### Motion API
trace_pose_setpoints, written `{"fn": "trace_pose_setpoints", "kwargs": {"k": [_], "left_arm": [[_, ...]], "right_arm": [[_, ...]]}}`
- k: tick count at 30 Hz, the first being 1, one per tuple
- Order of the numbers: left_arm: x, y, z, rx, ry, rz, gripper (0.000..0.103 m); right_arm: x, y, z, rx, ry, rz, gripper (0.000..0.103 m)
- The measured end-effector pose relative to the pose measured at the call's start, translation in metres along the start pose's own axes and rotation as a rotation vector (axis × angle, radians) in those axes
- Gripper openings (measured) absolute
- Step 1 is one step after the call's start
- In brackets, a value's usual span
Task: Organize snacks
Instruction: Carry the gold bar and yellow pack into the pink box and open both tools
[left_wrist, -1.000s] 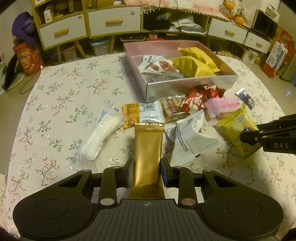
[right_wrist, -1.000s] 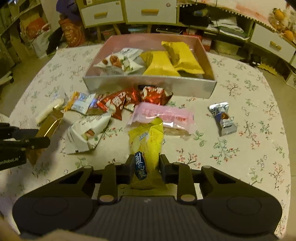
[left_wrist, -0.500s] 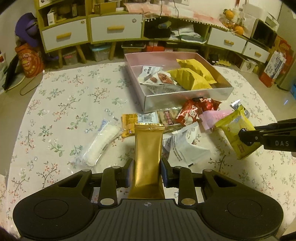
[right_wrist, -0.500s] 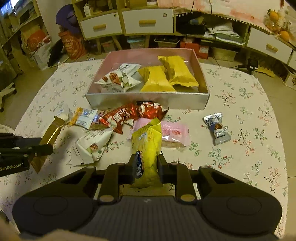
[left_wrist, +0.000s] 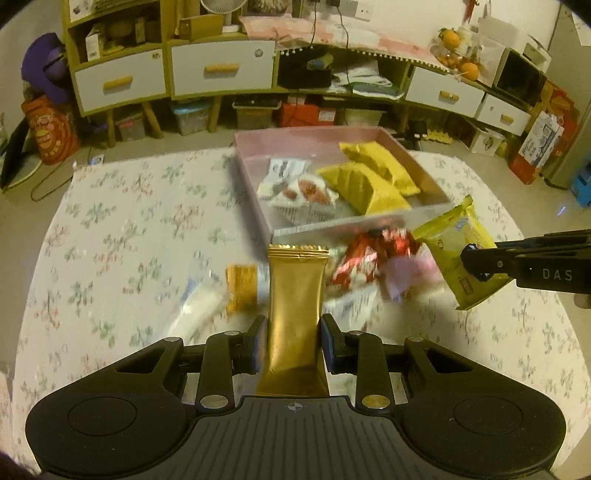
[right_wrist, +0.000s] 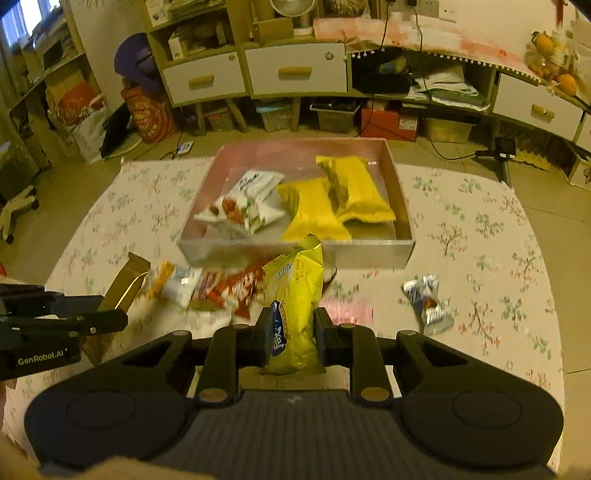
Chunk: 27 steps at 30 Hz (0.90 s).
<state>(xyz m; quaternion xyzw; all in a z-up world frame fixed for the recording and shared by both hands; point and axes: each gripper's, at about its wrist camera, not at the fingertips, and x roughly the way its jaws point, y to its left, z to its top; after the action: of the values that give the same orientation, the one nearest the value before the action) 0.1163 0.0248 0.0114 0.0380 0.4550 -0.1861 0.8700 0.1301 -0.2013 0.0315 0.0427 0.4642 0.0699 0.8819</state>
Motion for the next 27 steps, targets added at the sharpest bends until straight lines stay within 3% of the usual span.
{"fn": "trace_pose_setpoints", "kwargs": {"k": [13, 27], "left_arm": [[0.038, 0.001, 0.077, 0.021, -0.044, 0.062, 0.028], [0.1, 0.003, 0.121, 0.056, -0.098, 0.081, 0.028]], "right_arm": [[0.04, -0.009, 0.053, 0.061, -0.037, 0.0, 0.021], [0.084, -0.006, 0.075, 0.09, -0.041, 0.071, 0.021]]}}
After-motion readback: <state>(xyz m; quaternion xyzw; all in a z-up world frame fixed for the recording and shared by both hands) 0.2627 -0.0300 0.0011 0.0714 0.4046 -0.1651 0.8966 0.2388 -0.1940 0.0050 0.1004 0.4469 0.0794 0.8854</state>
